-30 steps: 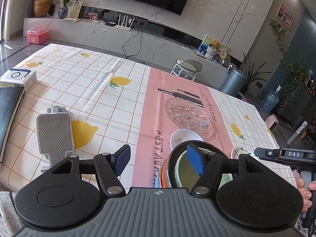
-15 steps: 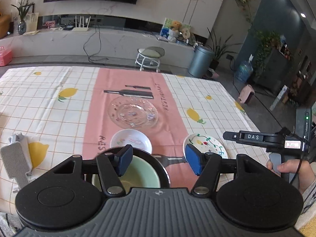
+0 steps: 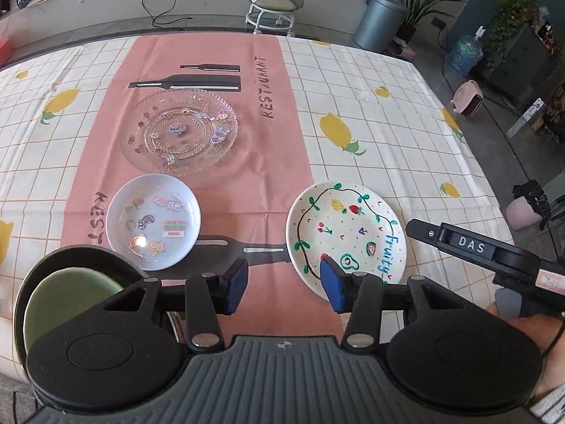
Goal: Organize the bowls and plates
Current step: 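Move the right gripper to the white Fruity plate rim, then grasp the white Fruity plate rim with the right gripper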
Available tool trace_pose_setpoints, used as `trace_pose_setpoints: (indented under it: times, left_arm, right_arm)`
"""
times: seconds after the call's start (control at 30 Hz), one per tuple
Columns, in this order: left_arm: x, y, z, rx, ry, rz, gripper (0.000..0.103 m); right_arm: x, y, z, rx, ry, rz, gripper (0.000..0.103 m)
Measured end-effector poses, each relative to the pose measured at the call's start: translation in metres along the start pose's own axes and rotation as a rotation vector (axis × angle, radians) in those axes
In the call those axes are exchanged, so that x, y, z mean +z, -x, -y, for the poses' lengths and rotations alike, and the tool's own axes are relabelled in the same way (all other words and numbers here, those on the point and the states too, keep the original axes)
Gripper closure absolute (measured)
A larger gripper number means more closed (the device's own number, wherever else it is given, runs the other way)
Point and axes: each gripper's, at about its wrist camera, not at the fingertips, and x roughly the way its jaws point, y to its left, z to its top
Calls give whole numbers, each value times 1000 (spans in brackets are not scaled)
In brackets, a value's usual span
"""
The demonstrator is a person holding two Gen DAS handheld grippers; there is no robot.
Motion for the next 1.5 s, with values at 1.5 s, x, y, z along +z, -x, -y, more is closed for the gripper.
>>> trace_pose_setpoints:
  times: [1.5]
  left_arm:
    - [7,-79,-15,-243,130,-105,47]
  right_arm:
    - [1,-34,-5,67,-21,-103,54]
